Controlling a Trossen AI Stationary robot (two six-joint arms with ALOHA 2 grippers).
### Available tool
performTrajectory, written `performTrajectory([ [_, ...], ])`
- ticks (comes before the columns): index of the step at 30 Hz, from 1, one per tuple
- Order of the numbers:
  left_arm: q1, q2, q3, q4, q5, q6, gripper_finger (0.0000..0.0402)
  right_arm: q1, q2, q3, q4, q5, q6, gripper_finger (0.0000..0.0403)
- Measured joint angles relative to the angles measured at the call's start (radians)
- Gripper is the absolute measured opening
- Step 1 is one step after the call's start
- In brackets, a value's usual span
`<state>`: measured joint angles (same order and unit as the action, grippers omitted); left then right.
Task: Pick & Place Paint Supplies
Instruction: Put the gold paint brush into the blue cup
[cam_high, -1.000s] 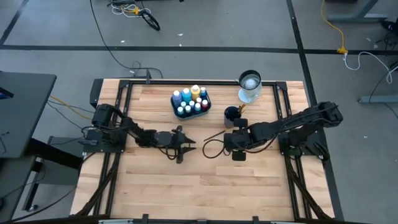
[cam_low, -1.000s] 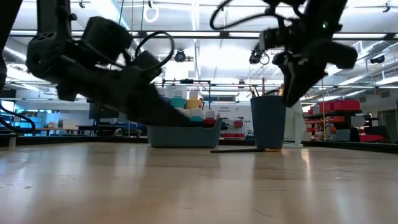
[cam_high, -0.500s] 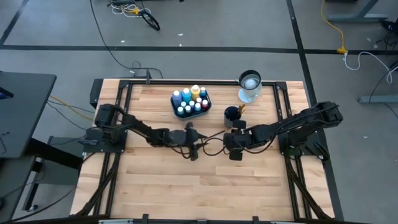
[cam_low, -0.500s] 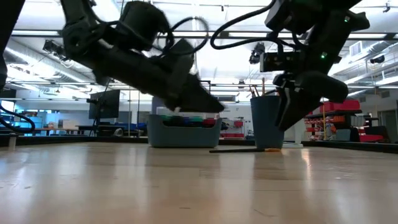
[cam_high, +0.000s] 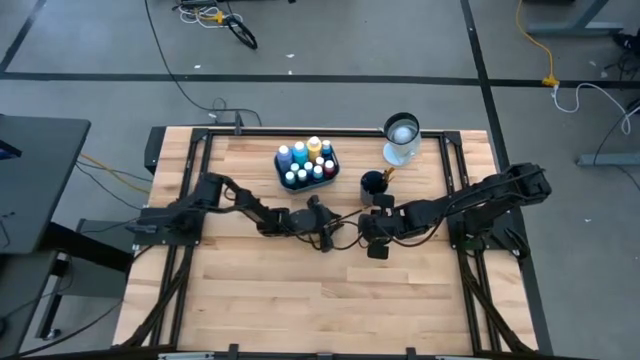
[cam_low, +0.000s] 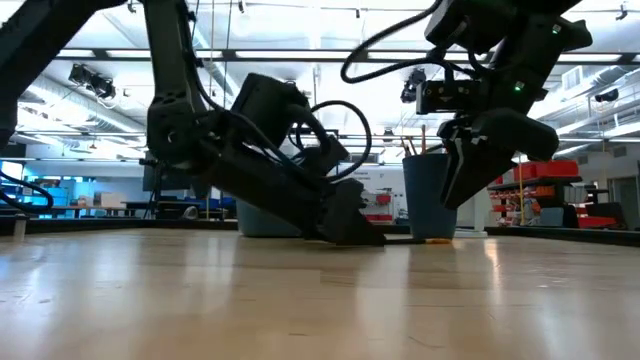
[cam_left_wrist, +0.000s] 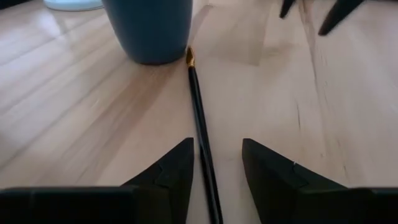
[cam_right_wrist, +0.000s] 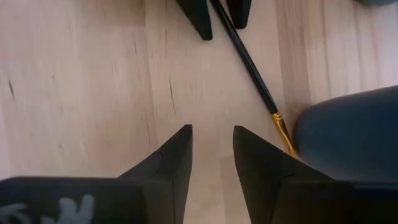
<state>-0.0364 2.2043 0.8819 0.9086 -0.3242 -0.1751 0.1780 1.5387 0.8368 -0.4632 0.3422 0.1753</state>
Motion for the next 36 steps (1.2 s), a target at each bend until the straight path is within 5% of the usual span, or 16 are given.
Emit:
performTrajectory([
  [5, 0.013, 0.053, 0.003, 0.025, 0.009, -0.028, 0.0132, 0.000, 0.000, 0.000, 0.003, -0.003, 0.000, 0.0118],
  [12, 0.012, 0.084, -0.010, 0.056, 0.023, -0.066, 0.0019, 0.001, 0.000, 0.000, 0.007, -0.020, 0.000, 0.0117],
  [24, -0.119, 0.084, -0.023, 0.084, 0.168, 0.001, 0.0018, 0.004, 0.000, 0.000, -0.001, -0.125, 0.029, 0.0129],
  [36, -0.165, 0.086, -0.026, 0.101, 0.115, 0.012, 0.0020, 0.058, 0.000, -0.096, -0.020, -0.229, 0.147, 0.0176],
])
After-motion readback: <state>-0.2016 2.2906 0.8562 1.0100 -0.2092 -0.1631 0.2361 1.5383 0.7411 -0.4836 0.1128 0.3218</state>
